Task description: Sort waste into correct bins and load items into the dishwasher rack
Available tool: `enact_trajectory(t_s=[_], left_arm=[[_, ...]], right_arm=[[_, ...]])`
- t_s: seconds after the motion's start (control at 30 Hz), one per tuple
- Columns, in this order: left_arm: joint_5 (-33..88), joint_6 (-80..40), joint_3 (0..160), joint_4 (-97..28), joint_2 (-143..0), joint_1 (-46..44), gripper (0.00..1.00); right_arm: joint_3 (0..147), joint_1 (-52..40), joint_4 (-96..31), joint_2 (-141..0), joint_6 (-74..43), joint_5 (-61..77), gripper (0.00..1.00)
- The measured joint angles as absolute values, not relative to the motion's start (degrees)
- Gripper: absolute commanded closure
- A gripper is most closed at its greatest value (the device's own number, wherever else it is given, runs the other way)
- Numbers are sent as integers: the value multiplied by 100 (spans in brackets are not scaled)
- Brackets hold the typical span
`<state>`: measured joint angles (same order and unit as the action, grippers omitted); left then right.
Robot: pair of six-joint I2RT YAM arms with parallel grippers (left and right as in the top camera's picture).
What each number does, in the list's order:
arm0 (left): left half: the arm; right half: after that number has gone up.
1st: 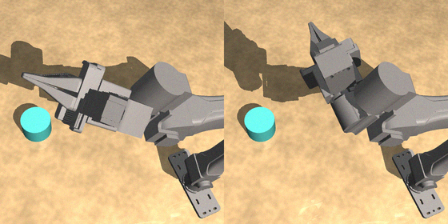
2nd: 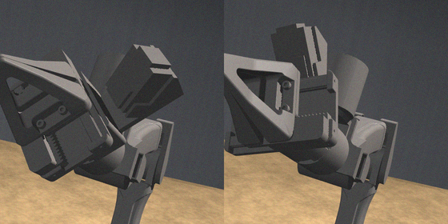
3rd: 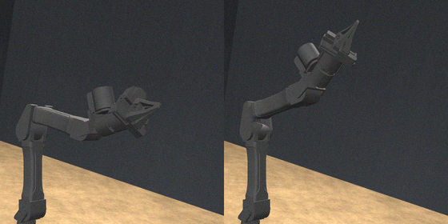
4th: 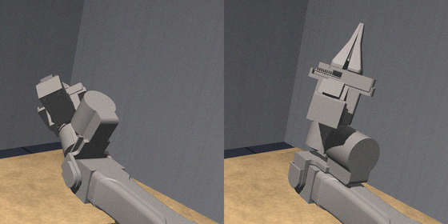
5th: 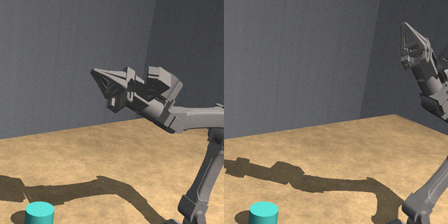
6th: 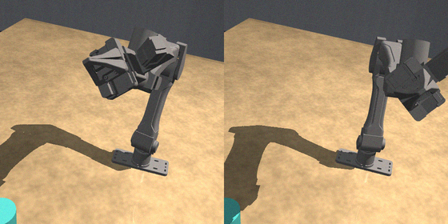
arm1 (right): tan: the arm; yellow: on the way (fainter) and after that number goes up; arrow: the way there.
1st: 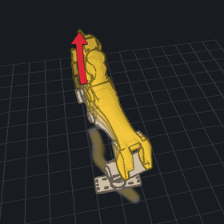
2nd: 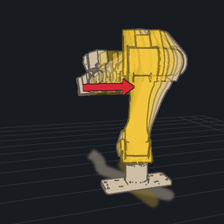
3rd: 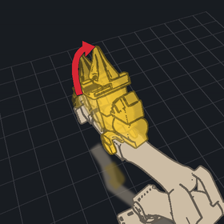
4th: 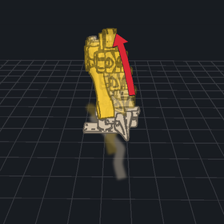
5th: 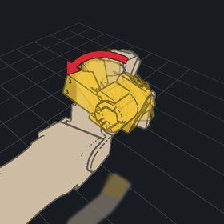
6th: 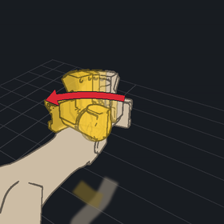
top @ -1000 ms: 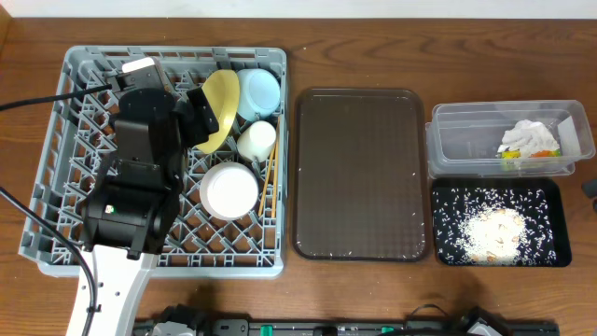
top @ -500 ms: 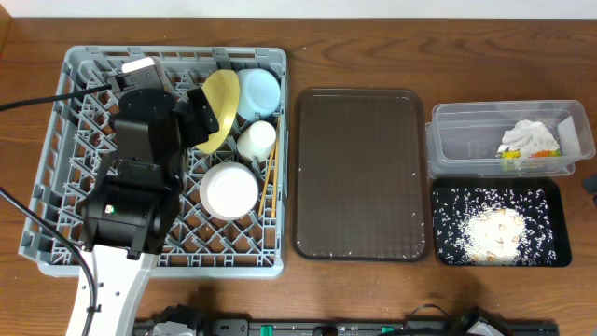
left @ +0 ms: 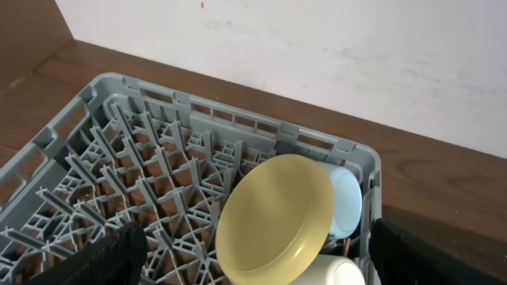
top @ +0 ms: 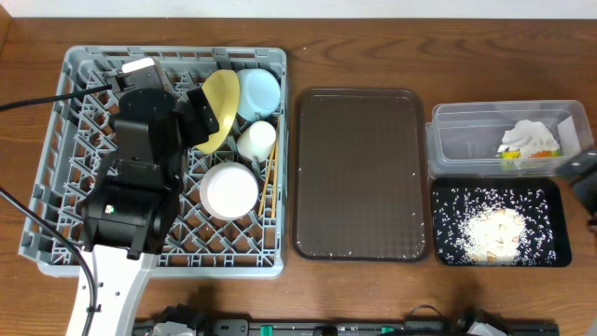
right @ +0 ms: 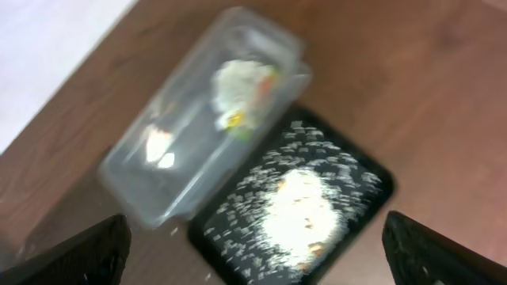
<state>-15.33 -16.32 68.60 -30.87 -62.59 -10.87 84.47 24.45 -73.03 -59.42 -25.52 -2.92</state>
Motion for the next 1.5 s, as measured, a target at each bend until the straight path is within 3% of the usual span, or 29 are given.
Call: enact_trajectory(t_s=[0.17,0.3,0.8,1.07,1.23,1.5], left_arm=[[-1533,-1632,6860,-3089,-6259,-1087,9],[-1533,-1632,6860,-3089,-6259,-1087,9],[-1533,-1632,6860,-3089,-6259,-1087,9],[-1533,-1632,6860,-3089,-6259,-1087,9],[-1533,-1632,6860,-3089,-6259,-1087,9],[-1533,-1632,6860,-3092,-6259,-1087,9]], right_arm=[[8444,1061,-7306,-5245,-2550,-215,1],[8447,504,-7308,-4700,-2550,-215,1],[8329,-270,-7306,-3280,-2550,-239,1],[7321,-484,-7161,-2176,-2550,-458,1],[5955,-484,-5835,-1323,-2550,-497,1],[3218,-484,-1614,-178,-2550,-283,1]])
